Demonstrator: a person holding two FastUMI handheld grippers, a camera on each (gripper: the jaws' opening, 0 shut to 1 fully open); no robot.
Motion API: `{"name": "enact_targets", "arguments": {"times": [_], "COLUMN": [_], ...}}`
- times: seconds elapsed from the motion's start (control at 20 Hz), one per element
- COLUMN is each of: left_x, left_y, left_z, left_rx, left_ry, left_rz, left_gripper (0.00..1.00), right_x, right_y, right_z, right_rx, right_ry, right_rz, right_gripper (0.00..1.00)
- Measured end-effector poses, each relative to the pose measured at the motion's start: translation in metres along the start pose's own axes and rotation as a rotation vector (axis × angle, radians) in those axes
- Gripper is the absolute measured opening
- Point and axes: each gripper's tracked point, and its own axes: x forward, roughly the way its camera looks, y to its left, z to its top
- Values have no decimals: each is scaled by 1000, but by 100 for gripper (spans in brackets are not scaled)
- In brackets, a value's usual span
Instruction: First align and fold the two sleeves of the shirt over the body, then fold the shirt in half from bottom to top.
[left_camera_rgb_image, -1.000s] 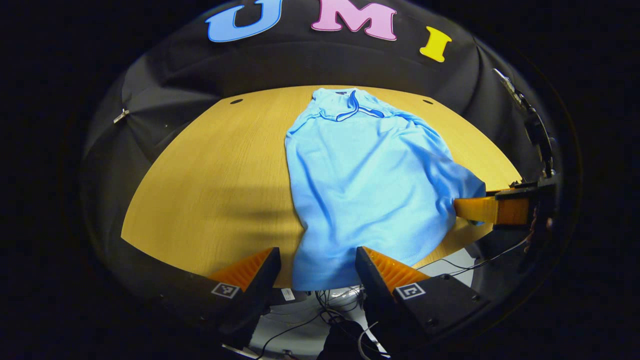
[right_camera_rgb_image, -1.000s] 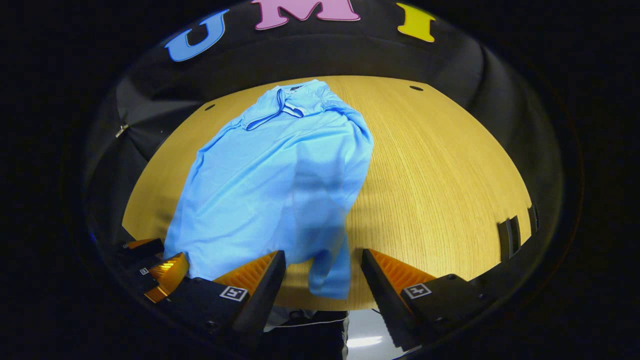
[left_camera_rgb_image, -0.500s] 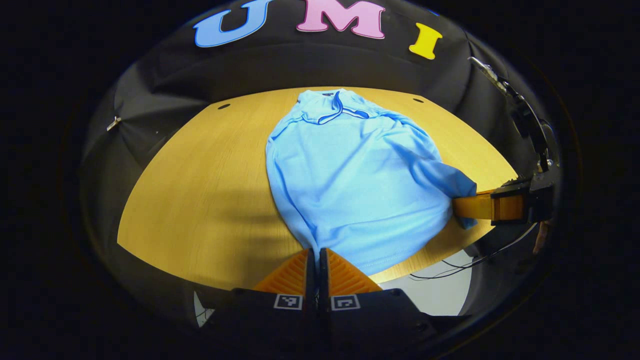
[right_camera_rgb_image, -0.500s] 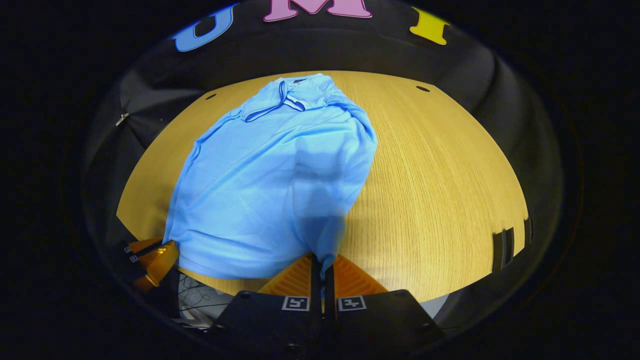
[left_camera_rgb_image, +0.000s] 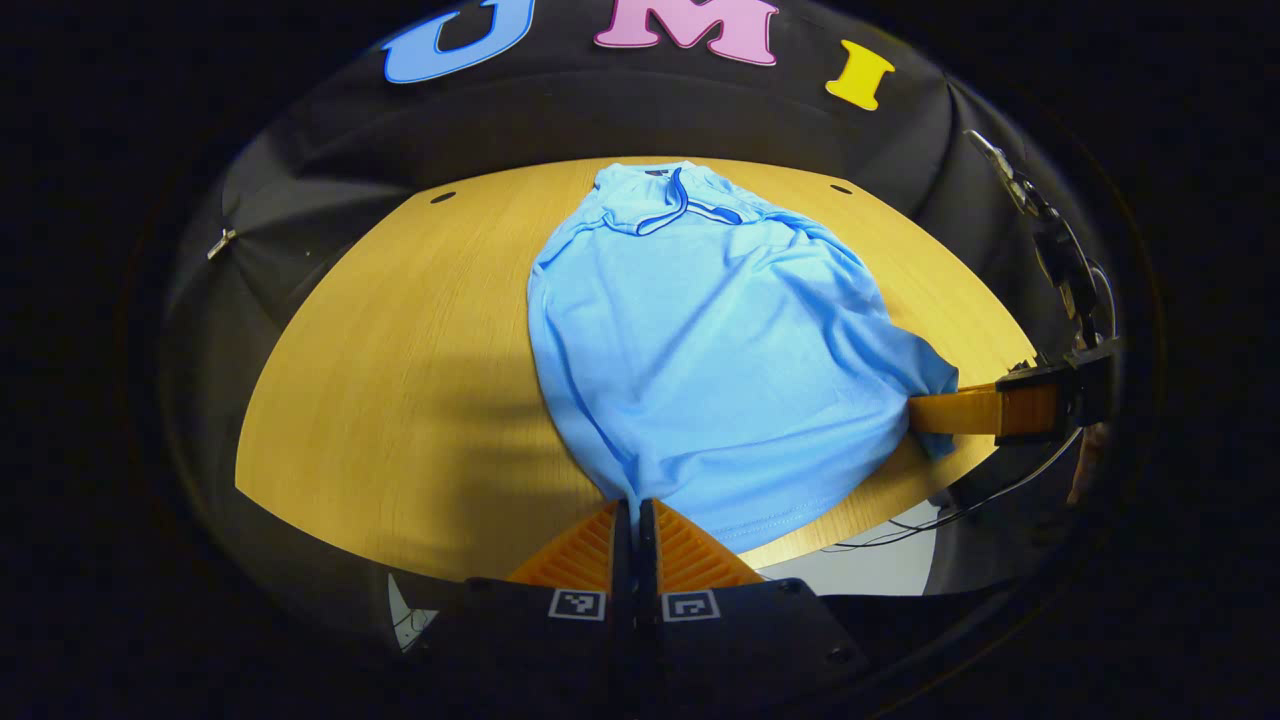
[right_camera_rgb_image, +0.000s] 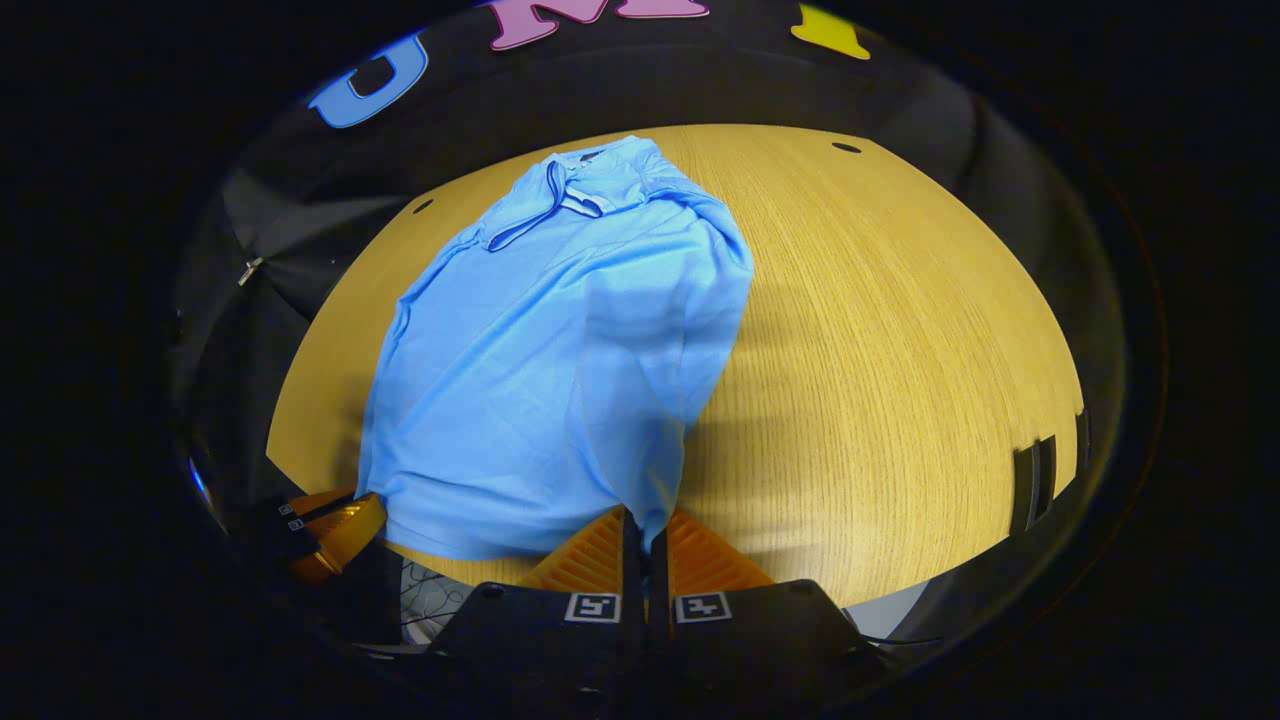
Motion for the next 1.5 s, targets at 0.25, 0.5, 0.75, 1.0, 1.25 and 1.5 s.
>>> {"name": "enact_targets", "arguments": {"times": [0.25, 0.5, 0.75, 1.0, 1.25, 1.5], "left_x": [2, -9, -20, -36, -44, -37], "left_y": [-1, 2, 8, 12, 13, 11], "left_z": [6, 40, 84, 145, 214, 266], "left_rx": [34, -12, 2, -3, -15, -1], "left_ry": [-7, -39, -101, -192, -272, -316], "left_rz": [-21, -29, -12, 7, 14, 52], "left_gripper": [6, 6, 6, 6, 6, 6], "right_x": [-1, -11, -22, -35, -41, -30], "right_y": [0, 4, 19, 26, 40, 45], "right_z": [3, 43, 93, 156, 214, 277], "right_rx": [-9, -86, -67, -118, -162, -178], "right_ry": [39, -24, -89, -188, -270, -344], "right_rz": [17, 43, 108, 126, 161, 174], "right_gripper": [5, 5, 5, 5, 5, 5]}}
